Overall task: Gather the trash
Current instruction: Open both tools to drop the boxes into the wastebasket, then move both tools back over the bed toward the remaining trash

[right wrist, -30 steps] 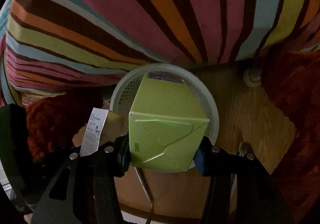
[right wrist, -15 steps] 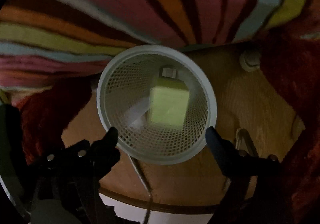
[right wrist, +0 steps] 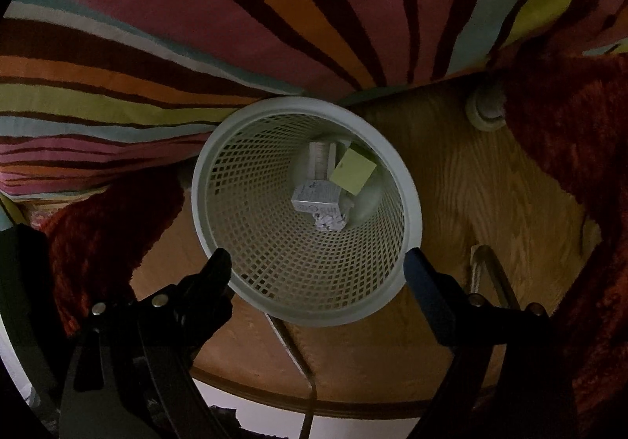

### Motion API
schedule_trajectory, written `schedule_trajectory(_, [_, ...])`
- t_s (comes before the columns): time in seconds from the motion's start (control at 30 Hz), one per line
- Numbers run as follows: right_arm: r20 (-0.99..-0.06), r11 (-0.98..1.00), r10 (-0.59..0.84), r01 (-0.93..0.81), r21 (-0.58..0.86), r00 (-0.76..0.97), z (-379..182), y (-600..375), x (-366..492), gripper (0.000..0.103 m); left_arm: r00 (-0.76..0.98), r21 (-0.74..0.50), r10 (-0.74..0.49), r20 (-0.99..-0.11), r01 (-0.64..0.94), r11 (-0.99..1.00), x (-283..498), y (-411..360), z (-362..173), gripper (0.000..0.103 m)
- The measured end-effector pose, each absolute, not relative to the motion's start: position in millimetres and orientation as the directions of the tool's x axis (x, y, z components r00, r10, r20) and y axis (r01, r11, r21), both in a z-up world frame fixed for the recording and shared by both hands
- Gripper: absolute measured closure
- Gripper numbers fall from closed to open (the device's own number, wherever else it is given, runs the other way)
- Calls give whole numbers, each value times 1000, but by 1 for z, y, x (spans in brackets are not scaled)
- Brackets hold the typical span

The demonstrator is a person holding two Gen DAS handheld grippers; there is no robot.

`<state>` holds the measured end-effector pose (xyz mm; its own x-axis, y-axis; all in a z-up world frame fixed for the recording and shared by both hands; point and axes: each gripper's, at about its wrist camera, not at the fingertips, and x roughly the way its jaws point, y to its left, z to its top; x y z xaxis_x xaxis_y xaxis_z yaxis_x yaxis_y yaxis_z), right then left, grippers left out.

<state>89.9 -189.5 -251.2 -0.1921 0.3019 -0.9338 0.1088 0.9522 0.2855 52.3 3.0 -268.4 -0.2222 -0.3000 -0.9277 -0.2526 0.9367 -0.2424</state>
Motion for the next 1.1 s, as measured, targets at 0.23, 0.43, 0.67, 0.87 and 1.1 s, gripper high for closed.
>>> schedule_trajectory(0.23, [-932, 948, 312, 120, 294, -184, -250, -192, 91, 18, -207, -243, -298, -932, -254, 936, 52, 4, -264, 23])
schedule_trajectory(0.43, [-939, 947, 315, 117, 301, -137, -239, -193, 89, 18, -145, -245, -287, -947, -251, 936, 50, 8, -249, 23])
schedule_trajectory(0.67, [-936, 935, 351, 49, 351, -5, -200, -195, 88, 18, 47, -270, -266, -963, -208, 940, 53, 16, -202, 23])
schedule_trajectory(0.87, [-897, 916, 401, -44, 400, 188, -143, -205, 96, 18, 222, -288, -254, -942, -136, 948, 57, 17, -151, 23])
schedule_trajectory(1.1, [-806, 931, 358, -113, 347, 471, -75, -224, 118, 18, 394, -305, -219, -893, -172, 937, 82, 25, -92, 23])
